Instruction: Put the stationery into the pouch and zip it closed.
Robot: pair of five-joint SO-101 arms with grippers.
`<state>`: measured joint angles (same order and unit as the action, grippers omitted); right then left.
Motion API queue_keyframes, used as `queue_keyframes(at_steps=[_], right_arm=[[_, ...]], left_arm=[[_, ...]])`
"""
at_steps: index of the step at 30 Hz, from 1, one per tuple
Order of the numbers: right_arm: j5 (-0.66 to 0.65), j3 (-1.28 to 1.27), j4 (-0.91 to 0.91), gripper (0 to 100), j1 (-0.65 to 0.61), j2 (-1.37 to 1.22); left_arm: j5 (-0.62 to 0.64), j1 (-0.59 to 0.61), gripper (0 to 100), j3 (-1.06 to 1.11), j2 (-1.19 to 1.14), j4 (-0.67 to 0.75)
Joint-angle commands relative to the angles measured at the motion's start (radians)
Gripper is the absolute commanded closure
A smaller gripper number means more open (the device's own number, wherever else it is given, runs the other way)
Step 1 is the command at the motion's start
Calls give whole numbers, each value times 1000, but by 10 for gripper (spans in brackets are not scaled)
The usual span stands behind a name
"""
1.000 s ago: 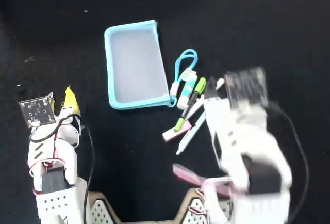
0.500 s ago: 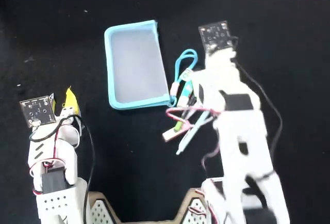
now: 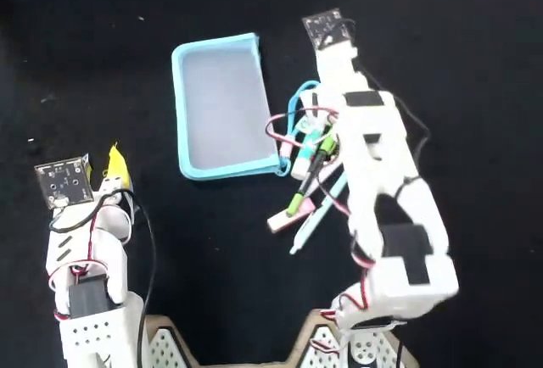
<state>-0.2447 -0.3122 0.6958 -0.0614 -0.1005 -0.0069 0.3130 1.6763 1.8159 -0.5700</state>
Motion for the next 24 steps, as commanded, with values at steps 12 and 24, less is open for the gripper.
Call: queue_keyframes(at_steps=[12,24], right_arm=[[-215,266,-178,776,12,-341],[-207,257,-5,988,60,-234]], left_arm=[[-29,-13,852,22,8,-18],[-29,-15,852,22,8,-17]])
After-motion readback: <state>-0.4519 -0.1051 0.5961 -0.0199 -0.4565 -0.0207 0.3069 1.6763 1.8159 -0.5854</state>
